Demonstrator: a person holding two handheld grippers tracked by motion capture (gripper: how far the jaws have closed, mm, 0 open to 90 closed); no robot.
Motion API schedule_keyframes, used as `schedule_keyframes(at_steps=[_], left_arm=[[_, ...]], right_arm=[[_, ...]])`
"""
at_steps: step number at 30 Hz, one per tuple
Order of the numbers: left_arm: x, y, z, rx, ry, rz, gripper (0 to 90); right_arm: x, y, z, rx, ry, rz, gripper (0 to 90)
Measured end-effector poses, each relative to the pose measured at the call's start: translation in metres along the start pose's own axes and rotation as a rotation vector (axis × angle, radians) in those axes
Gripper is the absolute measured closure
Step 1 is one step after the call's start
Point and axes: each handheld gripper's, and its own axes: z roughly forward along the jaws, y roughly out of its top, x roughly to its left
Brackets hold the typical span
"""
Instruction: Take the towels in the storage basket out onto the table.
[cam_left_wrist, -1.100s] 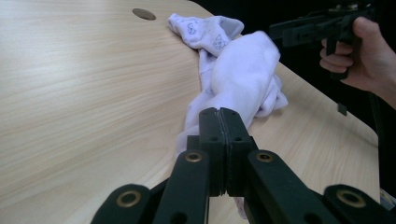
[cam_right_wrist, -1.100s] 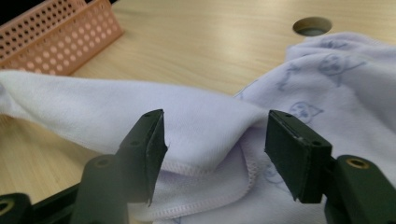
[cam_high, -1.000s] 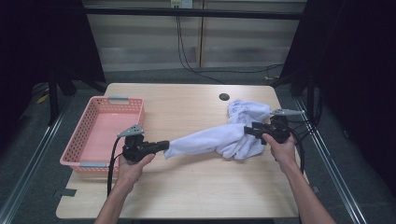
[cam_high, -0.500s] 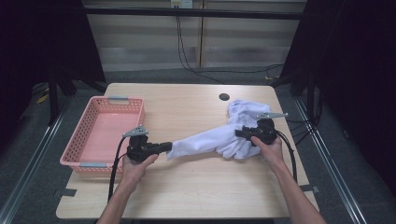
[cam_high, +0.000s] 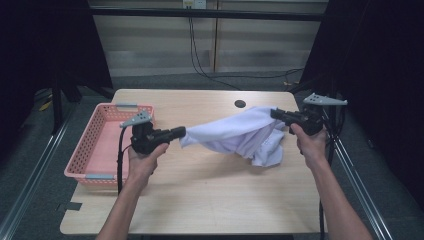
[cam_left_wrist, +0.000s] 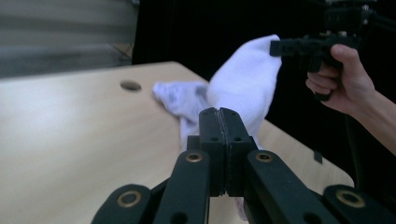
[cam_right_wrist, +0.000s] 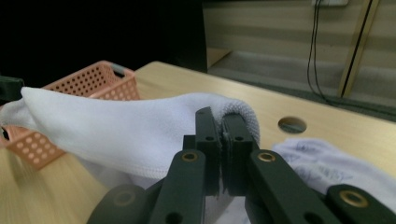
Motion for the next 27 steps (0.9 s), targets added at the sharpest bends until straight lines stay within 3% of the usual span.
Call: schedule_keyframes(at_steps=[1,2,4,6,7,10,11,12,21,24,26,27], left_arm=[[-0.001,0.016,-0.002,-0.029,0.002,0.015,89.4],[-0.001,0.016,-0.002,-0.029,0.002,0.015,89.4],[-0.005,0.042,-0.003,-0.060,0.014,0.043,89.4],[-0.007,0.050,-0.004,-0.069,0.014,0.055,89.4],[-0.009,0.066,-0.005,-0.101,0.018,0.063,89.5],[-0.011,0.080,-0.007,-0.132,0.018,0.066,89.5],[-0.014,0.092,-0.007,-0.147,0.018,0.079,89.5],[-0.014,0.092,-0.007,-0.147,0.018,0.079,89.6],[-0.029,0.145,-0.019,-0.230,0.023,0.142,89.6],[-0.038,0.157,-0.026,-0.255,0.015,0.170,89.6],[-0.043,0.157,-0.029,-0.253,0.005,0.185,89.6],[-0.043,0.152,-0.029,-0.230,0.010,0.186,89.6]], right_arm=[[0.000,0.005,-0.002,-0.010,-0.001,-0.002,87.2],[0.000,0.005,-0.002,-0.010,-0.001,-0.002,87.2],[0.000,0.025,-0.011,-0.050,-0.012,-0.013,87.3],[0.002,0.041,-0.018,-0.071,-0.017,-0.029,87.2],[0.003,0.049,-0.021,-0.084,-0.025,-0.038,87.3],[0.004,0.073,-0.031,-0.124,-0.041,-0.046,87.3],[0.004,0.080,-0.034,-0.139,-0.040,-0.050,87.3],[0.004,0.080,-0.034,-0.139,-0.040,-0.050,87.3],[0.012,0.150,-0.054,-0.207,-0.078,-0.122,87.4],[0.019,0.172,-0.069,-0.256,-0.069,-0.143,87.4],[0.022,0.172,-0.072,-0.260,-0.059,-0.141,87.4],[0.024,0.168,-0.073,-0.244,-0.061,-0.151,87.4]])
